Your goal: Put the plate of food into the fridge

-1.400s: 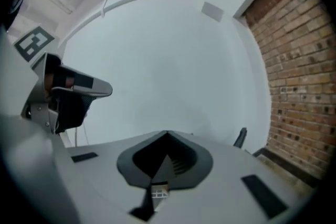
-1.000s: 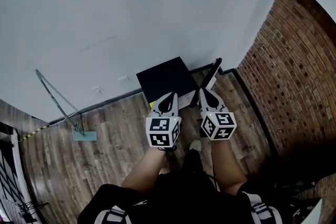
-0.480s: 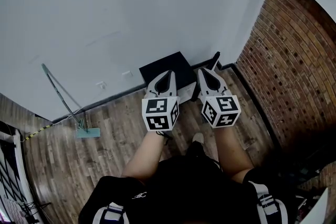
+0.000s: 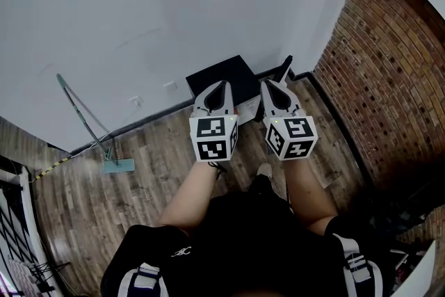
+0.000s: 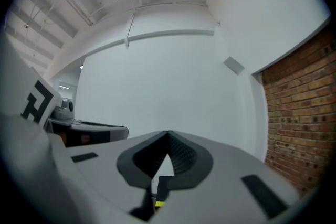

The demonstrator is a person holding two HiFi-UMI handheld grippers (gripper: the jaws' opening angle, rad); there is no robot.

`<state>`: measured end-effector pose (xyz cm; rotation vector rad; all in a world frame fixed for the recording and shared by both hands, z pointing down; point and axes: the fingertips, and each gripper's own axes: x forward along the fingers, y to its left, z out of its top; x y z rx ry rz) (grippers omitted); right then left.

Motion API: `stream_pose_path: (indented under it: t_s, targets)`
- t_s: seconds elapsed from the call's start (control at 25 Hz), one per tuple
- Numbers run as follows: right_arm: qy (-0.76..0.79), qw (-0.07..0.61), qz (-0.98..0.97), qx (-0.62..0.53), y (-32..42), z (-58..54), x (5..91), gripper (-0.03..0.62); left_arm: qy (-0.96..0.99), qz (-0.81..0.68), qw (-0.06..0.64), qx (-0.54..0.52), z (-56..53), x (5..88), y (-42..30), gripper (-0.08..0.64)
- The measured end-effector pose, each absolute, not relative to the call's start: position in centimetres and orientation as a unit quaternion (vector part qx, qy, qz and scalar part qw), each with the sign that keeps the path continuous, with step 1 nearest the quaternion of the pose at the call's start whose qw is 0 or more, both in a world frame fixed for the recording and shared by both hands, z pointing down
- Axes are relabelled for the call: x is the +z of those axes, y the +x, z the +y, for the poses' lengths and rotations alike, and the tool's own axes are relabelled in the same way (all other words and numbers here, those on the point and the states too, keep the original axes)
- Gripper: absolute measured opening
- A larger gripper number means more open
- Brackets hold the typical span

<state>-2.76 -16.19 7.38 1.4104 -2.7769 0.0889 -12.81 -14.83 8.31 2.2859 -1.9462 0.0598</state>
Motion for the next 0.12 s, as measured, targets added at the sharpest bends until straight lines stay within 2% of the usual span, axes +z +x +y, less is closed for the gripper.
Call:
stream_pose_path:
  t_s: [0.12]
  targets:
    - [0.454,0.016,-0.891,0.026,-3.20,-15.59,7.73,0.013,0.760,-0.646,0.056,0.036,-14.15,8.67,-12.76,-0.003]
